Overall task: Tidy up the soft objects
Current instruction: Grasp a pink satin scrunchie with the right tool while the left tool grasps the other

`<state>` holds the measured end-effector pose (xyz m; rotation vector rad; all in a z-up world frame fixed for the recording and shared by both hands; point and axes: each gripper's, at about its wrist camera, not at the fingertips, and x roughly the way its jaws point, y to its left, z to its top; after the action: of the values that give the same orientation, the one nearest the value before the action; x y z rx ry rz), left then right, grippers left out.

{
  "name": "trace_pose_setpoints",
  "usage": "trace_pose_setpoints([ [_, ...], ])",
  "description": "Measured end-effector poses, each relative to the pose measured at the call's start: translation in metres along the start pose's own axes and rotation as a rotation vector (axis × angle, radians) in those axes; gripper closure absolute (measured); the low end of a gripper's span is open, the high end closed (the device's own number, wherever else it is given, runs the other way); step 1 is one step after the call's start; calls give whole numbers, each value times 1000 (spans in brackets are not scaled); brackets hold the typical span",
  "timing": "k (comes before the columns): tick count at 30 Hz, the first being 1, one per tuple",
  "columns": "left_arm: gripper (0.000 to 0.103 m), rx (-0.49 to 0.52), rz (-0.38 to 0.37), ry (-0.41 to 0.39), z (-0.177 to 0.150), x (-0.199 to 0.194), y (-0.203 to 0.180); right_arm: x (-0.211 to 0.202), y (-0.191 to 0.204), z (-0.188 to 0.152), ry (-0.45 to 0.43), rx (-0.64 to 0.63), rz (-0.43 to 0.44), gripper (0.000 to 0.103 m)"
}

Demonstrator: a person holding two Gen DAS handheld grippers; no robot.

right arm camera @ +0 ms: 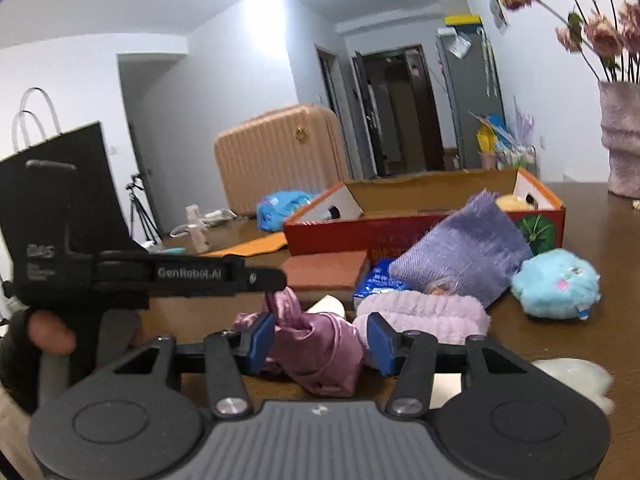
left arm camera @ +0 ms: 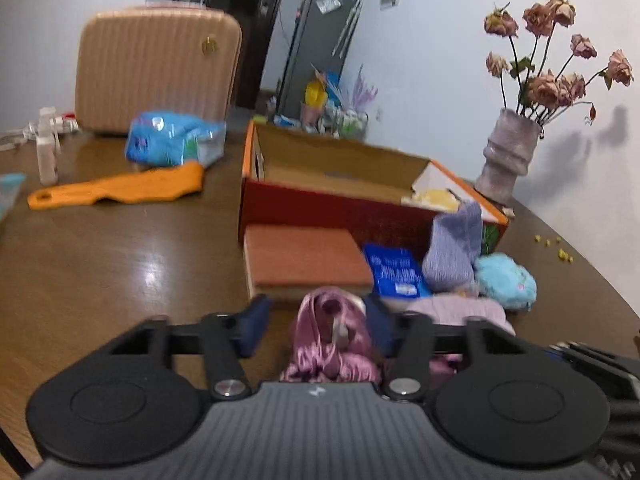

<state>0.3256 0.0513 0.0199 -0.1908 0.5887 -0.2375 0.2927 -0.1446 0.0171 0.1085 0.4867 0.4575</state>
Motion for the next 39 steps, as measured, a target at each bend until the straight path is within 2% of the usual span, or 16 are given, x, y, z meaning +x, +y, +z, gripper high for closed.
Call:
trace_pose_setpoints([
  [1,74,-5,-7,9,-4,-2,1,3,1,-1,14,-2,10,79],
  [2,77,-9,-15,17,-11,-6,2,4,2,-3,25,-15,17,89],
  [6,79,-11,-16,0,-46,-42,-3,-25,13,-19,35,-94,75,94],
  [11,80,-13,-64,-11,-85,-88,-19,-75,12,-49,58,-108,89,95],
  [12,79,-6,-91,-20,-87,-97,-23,-85,12,-54,56,-121,81,95],
  [15,56,9,-178,-92,-87,-131,-34,-98,8,-63,59,-107,71,95],
  [18,46,64,-172,-182,-77,-154,-48,-98,7,-70,68,-102,60,95],
  [20,41,94,-146,-179,-75,-150,-54,-99,9,-73,71,-106,69,95],
  [24,44,110,-52,-81,-90,-118,-56,-113,12,-76,57,-110,76,91],
  [27,50,65,-43,-42,-101,-105,-45,-122,2,-64,-8,-52,77,85],
  [29,51,43,-57,-36,-103,-103,-40,-120,-6,-54,-42,-11,57,55],
  [30,51,36,-63,-33,-103,-103,-37,-117,-8,-51,-51,1,49,47],
  [31,51,32,-69,-33,-102,-102,-36,-110,-9,-47,-52,1,50,45],
  [33,51,34,-66,-33,-100,-100,-34,-93,-10,-40,-43,7,57,46],
  [37,53,22,-75,-16,-97,-92,-28,-58,-7,-40,25,38,58,64],
  [39,54,-2,-91,2,-96,-87,-25,-48,-8,-45,47,48,35,68],
])
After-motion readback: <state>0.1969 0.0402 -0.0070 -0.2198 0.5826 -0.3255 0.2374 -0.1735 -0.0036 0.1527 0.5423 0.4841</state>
